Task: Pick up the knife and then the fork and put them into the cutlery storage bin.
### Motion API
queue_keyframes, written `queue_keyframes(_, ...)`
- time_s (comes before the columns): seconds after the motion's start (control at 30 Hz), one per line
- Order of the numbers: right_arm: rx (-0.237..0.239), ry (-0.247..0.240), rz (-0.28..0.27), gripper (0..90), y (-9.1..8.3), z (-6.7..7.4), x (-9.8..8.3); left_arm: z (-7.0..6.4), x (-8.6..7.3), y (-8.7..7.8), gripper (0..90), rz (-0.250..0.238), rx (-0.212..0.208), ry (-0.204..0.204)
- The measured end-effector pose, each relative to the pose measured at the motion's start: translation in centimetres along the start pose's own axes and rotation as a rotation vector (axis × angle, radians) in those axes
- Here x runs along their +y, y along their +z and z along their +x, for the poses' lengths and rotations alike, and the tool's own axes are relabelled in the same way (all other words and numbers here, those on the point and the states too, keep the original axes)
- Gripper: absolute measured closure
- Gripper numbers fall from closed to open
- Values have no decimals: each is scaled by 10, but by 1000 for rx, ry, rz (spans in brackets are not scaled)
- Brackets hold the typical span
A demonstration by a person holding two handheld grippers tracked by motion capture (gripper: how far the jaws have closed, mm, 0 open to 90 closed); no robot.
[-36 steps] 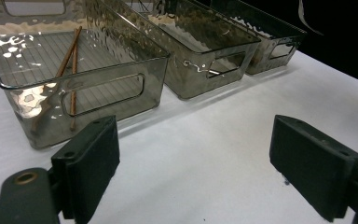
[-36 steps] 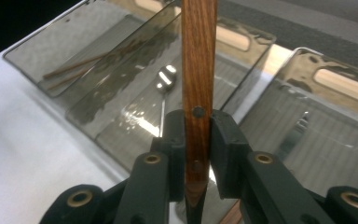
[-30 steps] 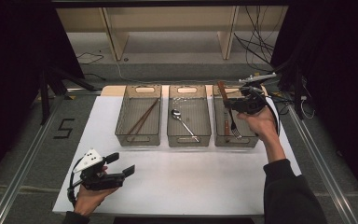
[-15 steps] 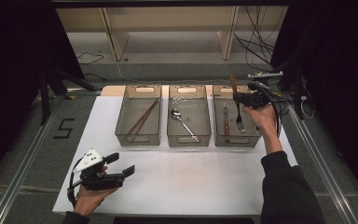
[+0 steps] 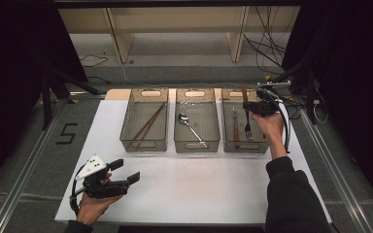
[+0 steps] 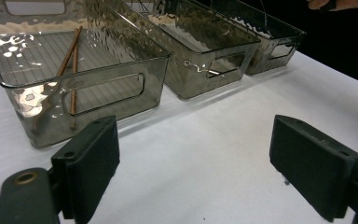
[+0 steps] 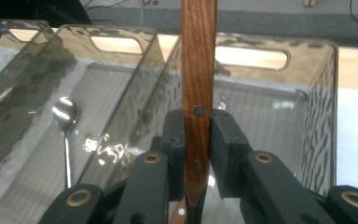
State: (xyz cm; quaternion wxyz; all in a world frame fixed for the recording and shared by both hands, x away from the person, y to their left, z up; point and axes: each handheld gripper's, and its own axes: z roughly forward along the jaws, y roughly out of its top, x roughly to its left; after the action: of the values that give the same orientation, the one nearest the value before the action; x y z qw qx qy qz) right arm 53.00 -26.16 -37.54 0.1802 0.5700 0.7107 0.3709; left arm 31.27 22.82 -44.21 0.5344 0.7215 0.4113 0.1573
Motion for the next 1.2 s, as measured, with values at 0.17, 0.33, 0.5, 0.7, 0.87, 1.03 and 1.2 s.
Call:
queue_keyframes(0.17,-9,49,27,706,7,-5,-8,0,0,0,156,0,0,0)
queue_keyframes(0.33,-19,85,41,554,6,-8,-10,0,0,0,157,0,0,0)
queue_keyframes(0.5,28,50,19,479,-5,2,-13,0,0,0,157,0,0,-1)
queue_keyframes(0.7,129,-29,-27,365,-25,26,-31,1,0,-1,156,-6,-5,-17)
queue_keyframes(0.87,216,-104,-61,299,-44,47,-57,1,-1,-2,156,-5,-3,-19)
queue_keyframes(1.03,301,-143,-91,278,-62,63,-82,2,-1,-3,157,-5,-5,-28)
queue_keyframes(1.2,333,-174,-112,260,-72,73,-108,3,-1,-3,156,-7,-11,-38)
